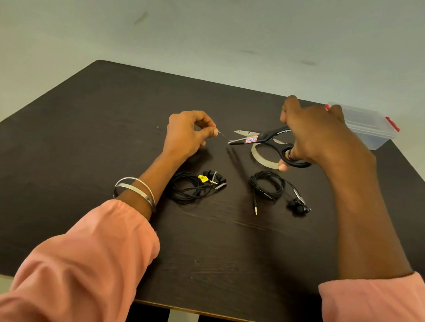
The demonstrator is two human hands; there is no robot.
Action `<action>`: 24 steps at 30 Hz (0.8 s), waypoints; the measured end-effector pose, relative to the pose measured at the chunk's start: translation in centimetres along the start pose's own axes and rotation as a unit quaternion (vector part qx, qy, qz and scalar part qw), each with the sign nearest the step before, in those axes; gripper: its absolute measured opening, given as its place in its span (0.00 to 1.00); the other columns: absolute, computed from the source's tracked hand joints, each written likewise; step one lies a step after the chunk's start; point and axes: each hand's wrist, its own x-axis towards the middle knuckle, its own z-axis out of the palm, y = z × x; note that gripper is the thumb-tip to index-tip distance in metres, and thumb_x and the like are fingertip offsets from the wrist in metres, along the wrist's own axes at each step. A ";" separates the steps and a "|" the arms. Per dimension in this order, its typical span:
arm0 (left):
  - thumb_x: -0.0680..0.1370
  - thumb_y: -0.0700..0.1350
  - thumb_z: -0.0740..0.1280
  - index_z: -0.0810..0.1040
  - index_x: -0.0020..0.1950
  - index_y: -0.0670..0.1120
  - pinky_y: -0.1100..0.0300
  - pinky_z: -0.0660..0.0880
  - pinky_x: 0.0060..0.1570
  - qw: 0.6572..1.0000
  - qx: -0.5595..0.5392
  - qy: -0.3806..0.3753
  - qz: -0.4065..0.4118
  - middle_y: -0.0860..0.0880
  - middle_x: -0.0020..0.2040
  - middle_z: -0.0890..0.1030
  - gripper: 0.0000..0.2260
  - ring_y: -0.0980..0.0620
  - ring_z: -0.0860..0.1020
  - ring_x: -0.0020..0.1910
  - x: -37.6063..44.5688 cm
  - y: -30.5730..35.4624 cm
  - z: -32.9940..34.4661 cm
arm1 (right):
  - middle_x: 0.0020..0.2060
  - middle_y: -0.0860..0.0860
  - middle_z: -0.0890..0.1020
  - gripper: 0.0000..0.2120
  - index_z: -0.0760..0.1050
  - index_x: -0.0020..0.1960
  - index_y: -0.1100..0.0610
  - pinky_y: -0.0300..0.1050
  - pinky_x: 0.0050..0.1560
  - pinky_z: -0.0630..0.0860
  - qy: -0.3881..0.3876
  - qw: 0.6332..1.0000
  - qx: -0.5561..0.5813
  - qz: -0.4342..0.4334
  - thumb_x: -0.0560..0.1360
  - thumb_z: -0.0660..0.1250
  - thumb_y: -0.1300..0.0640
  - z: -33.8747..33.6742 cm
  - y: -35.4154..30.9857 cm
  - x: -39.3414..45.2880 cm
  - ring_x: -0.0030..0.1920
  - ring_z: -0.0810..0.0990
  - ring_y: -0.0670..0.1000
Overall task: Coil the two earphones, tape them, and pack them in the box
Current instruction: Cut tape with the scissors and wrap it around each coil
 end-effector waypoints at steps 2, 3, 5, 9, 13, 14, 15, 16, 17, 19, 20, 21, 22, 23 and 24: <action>0.72 0.44 0.74 0.81 0.40 0.49 0.61 0.79 0.31 1.000 -0.003 0.001 0.001 0.52 0.37 0.82 0.04 0.55 0.78 0.26 0.0 0.0 0.0 | 0.44 0.58 0.80 0.35 0.60 0.66 0.61 0.56 0.64 0.63 0.002 1.000 -0.013 -0.007 0.67 0.77 0.60 0.0 -0.3 0.1 0.52 0.76 0.61; 0.72 0.44 0.74 0.81 0.40 0.49 0.60 0.79 0.31 1.000 -0.004 0.002 0.004 0.52 0.36 0.82 0.03 0.55 0.78 0.26 -0.1 0.1 0.0 | 0.44 0.58 0.80 0.34 0.60 0.65 0.61 0.55 0.63 0.63 0.003 1.000 -0.015 -0.009 0.67 0.77 0.61 -0.1 -0.5 0.0 0.51 0.76 0.61; 0.72 0.43 0.74 0.81 0.41 0.49 0.59 0.80 0.30 1.000 -0.006 0.001 0.009 0.52 0.36 0.82 0.03 0.55 0.78 0.26 -0.1 0.1 0.0 | 0.45 0.59 0.80 0.32 0.61 0.64 0.61 0.54 0.62 0.64 0.005 1.000 -0.018 -0.012 0.68 0.76 0.61 -0.2 -0.7 -0.1 0.51 0.76 0.61; 0.72 0.44 0.75 0.81 0.41 0.49 0.58 0.80 0.31 1.000 -0.007 0.003 0.010 0.52 0.37 0.82 0.03 0.55 0.78 0.26 -0.1 0.0 0.0 | 0.42 0.57 0.76 0.30 0.62 0.63 0.61 0.54 0.62 0.64 0.000 0.999 -0.031 -0.010 0.69 0.75 0.62 -0.6 -1.3 -0.4 0.48 0.74 0.60; 0.72 0.44 0.74 0.81 0.42 0.50 0.62 0.79 0.31 1.000 -0.004 0.005 0.014 0.53 0.38 0.82 0.03 0.57 0.78 0.26 -0.2 0.0 0.0 | 0.37 0.55 0.73 0.26 0.63 0.61 0.61 0.54 0.61 0.65 0.001 0.999 -0.040 -0.008 0.70 0.74 0.63 -0.8 -1.6 -0.7 0.42 0.69 0.58; 0.72 0.44 0.75 0.82 0.42 0.50 0.63 0.79 0.31 1.000 -0.006 0.007 0.013 0.53 0.38 0.82 0.03 0.57 0.78 0.26 -0.2 0.0 0.0 | 0.35 0.54 0.72 0.26 0.63 0.61 0.61 0.54 0.61 0.65 0.001 0.999 -0.038 -0.006 0.70 0.74 0.63 -0.9 -1.7 -0.8 0.42 0.70 0.58; 0.72 0.44 0.75 0.82 0.42 0.50 0.63 0.79 0.31 1.000 -0.007 0.010 0.012 0.53 0.38 0.82 0.03 0.57 0.78 0.25 -0.2 -0.1 0.0 | 0.34 0.54 0.71 0.25 0.63 0.60 0.61 0.54 0.62 0.64 -0.001 0.999 -0.036 -0.005 0.70 0.74 0.63 -0.9 -1.7 -1.0 0.42 0.70 0.58; 0.72 0.45 0.75 0.82 0.41 0.50 0.63 0.78 0.31 1.000 -0.008 0.013 0.009 0.53 0.38 0.82 0.03 0.57 0.78 0.25 -0.2 -0.1 0.0 | 0.34 0.54 0.71 0.25 0.63 0.60 0.61 0.55 0.62 0.64 -0.004 0.999 -0.034 -0.002 0.70 0.74 0.63 -0.9 -1.7 -1.1 0.42 0.70 0.58; 0.72 0.45 0.75 0.82 0.41 0.50 0.64 0.78 0.31 1.000 -0.009 0.014 0.008 0.53 0.37 0.82 0.03 0.58 0.78 0.25 -0.2 -0.1 0.0 | 0.35 0.54 0.72 0.25 0.63 0.60 0.61 0.55 0.63 0.63 -0.006 0.999 -0.033 0.001 0.70 0.74 0.63 -0.9 -1.7 -1.3 0.43 0.70 0.58; 0.73 0.45 0.74 0.82 0.41 0.50 0.65 0.78 0.31 1.000 -0.008 0.015 0.011 0.53 0.37 0.83 0.03 0.58 0.77 0.25 -0.1 -0.1 0.1 | 0.36 0.55 0.72 0.26 0.63 0.60 0.61 0.56 0.63 0.63 -0.007 0.999 -0.036 0.005 0.69 0.74 0.63 -0.8 -1.9 -1.6 0.43 0.70 0.59; 0.73 0.45 0.74 0.82 0.41 0.50 0.66 0.78 0.31 1.000 -0.007 0.015 0.012 0.53 0.37 0.83 0.03 0.59 0.77 0.25 -0.2 -0.1 0.1 | 0.35 0.55 0.71 0.26 0.63 0.60 0.61 0.56 0.64 0.62 -0.005 0.999 -0.038 0.006 0.69 0.74 0.63 -0.8 -2.0 -1.7 0.43 0.71 0.59; 0.73 0.46 0.74 0.82 0.42 0.50 0.66 0.77 0.31 1.000 -0.008 0.015 0.013 0.52 0.37 0.83 0.03 0.58 0.78 0.25 -0.2 -0.1 0.1 | 0.35 0.54 0.71 0.26 0.63 0.60 0.61 0.57 0.65 0.62 -0.004 0.999 -0.040 0.007 0.69 0.74 0.63 -0.8 -2.1 -1.8 0.45 0.72 0.59; 0.73 0.46 0.74 0.82 0.42 0.50 0.66 0.77 0.31 1.000 -0.009 0.015 0.014 0.52 0.38 0.83 0.03 0.58 0.78 0.25 -0.2 -0.1 0.1 | 0.35 0.55 0.71 0.26 0.63 0.60 0.61 0.57 0.65 0.62 -0.003 0.999 -0.041 0.006 0.69 0.74 0.63 -0.8 -2.2 -1.8 0.46 0.73 0.60; 0.73 0.46 0.74 0.82 0.42 0.50 0.65 0.78 0.32 1.000 -0.009 0.016 0.015 0.52 0.38 0.83 0.03 0.58 0.78 0.25 -0.2 -0.1 0.1 | 0.36 0.55 0.71 0.26 0.63 0.60 0.61 0.57 0.65 0.62 -0.002 0.999 -0.042 0.006 0.69 0.74 0.63 -0.7 -2.4 -1.8 0.46 0.73 0.60; 0.73 0.46 0.74 0.82 0.42 0.50 0.65 0.78 0.32 1.000 -0.009 0.015 0.014 0.52 0.38 0.83 0.03 0.57 0.78 0.26 -0.3 0.0 0.1 | 0.35 0.55 0.71 0.25 0.63 0.60 0.61 0.57 0.64 0.62 0.002 0.999 -0.043 0.004 0.69 0.74 0.64 -0.7 -2.5 -1.7 0.44 0.71 0.59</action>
